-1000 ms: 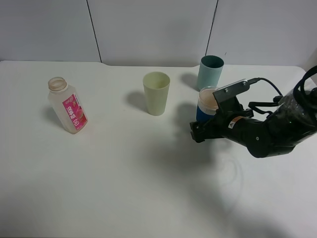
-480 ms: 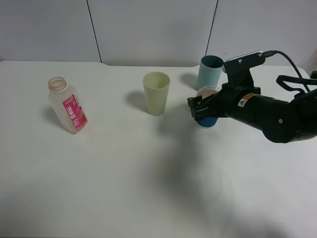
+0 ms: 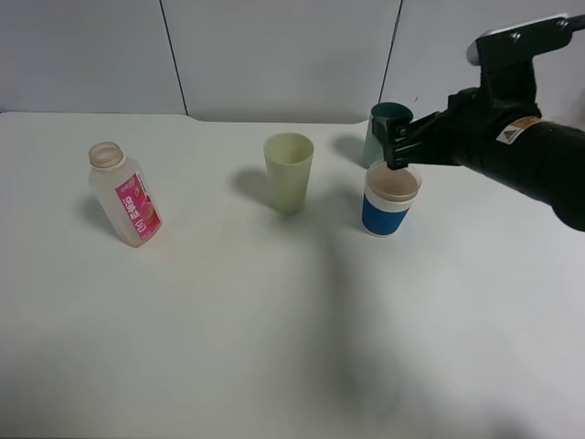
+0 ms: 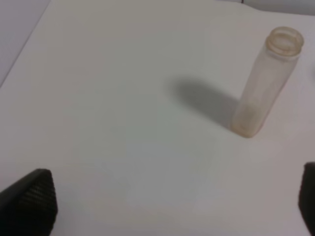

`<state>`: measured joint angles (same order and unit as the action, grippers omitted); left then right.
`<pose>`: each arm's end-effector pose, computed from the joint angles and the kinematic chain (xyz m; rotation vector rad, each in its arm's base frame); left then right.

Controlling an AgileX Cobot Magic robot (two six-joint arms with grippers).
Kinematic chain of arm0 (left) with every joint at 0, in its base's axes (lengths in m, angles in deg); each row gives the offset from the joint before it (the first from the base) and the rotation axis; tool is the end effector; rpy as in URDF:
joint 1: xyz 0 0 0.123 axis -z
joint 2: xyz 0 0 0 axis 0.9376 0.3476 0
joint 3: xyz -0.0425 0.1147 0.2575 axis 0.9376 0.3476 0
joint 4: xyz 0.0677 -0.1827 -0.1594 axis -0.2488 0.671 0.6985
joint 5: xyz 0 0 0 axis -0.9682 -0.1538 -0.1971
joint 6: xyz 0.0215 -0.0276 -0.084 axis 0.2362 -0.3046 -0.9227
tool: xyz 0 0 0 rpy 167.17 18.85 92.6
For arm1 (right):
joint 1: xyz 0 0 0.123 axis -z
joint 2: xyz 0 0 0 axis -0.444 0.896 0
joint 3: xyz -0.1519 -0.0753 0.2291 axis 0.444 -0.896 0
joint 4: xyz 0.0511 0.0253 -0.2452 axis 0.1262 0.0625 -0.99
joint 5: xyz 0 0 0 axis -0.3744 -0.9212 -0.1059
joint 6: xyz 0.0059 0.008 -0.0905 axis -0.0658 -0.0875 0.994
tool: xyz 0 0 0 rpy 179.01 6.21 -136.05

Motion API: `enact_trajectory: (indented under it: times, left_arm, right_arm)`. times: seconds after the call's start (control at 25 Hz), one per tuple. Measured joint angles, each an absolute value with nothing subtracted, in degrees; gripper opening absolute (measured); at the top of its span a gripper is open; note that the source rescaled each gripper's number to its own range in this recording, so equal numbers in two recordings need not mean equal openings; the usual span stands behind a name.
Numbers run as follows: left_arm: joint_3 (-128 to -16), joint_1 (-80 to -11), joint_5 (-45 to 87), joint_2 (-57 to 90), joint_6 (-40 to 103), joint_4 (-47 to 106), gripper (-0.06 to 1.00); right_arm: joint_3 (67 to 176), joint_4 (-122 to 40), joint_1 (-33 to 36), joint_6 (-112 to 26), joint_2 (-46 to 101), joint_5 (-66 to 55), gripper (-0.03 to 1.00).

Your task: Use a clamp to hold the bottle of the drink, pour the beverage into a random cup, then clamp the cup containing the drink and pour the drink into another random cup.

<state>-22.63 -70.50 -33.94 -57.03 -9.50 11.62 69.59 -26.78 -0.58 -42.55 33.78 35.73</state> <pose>-0.0076 0.0058 0.2875 -0.1418 1.9720 0.0179 0.2417 0.1026 0.2175 -0.3690 1.8083 0.0858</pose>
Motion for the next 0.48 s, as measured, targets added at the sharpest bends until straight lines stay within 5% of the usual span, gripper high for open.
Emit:
enact_trajectory:
  times: [0.48]
  left_arm:
    - [-22.6,-70.5,-33.9,-57.0,-9.5,11.6,1.00]
  right_arm:
    - [69.6,-36.9,20.8,-47.4,22.0,28.8,0.84]
